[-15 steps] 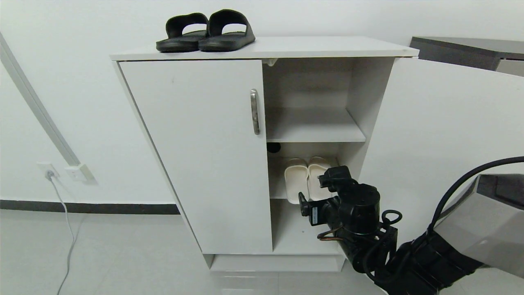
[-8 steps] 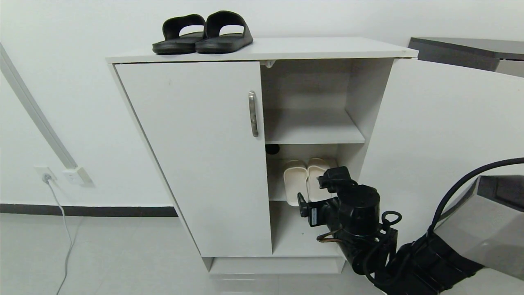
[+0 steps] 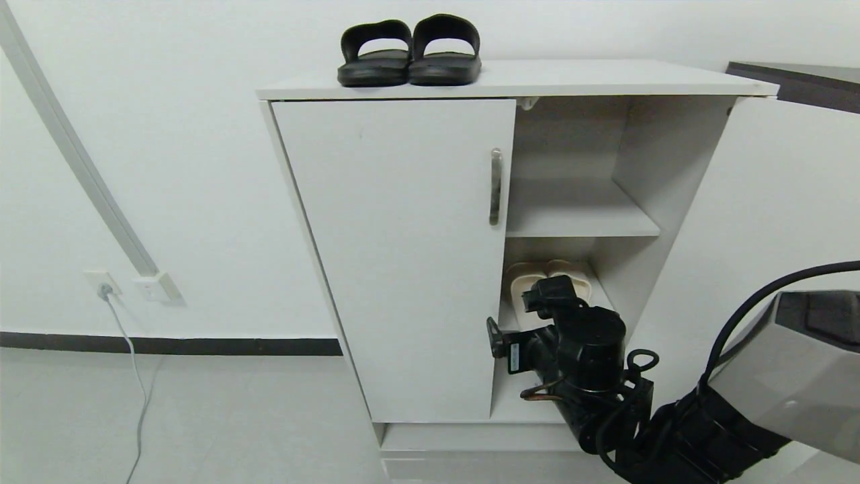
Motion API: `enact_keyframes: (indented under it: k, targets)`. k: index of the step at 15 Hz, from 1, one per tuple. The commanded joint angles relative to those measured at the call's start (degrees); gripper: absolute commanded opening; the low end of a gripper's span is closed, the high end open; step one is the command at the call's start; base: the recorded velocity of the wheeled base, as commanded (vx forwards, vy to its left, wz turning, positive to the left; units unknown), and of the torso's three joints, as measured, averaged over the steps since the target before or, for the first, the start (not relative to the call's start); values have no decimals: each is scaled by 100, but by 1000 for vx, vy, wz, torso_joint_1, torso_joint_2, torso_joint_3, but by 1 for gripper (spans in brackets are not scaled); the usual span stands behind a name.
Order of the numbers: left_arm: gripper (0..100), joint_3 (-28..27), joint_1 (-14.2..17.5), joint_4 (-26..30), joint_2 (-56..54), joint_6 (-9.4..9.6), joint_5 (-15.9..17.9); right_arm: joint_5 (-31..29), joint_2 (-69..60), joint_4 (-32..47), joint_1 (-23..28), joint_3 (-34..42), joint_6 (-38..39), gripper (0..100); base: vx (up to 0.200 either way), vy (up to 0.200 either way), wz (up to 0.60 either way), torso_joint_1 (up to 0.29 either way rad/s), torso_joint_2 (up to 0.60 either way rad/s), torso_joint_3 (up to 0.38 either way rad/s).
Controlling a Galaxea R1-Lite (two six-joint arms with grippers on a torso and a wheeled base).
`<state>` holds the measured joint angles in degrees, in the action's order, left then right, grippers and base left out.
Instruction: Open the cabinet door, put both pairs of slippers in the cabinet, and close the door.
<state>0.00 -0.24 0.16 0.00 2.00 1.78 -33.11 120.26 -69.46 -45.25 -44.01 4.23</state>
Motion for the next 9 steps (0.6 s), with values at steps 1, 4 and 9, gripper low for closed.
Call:
enact_keyframes:
  k: [1,4,9]
  targets:
    - [0,0,7,2,9,2,7,-3,15,-41,8,33,-1,100,0,200,0,7,2,7]
    - [0,0,7,2,9,2,-2,33,15,-252,52,77,-10,100,0,200,0,2,1,2]
    - [0,0,7,2,9,-33,-2,164,15,-481,131,182,-142,100,0,200,0,2,3,5]
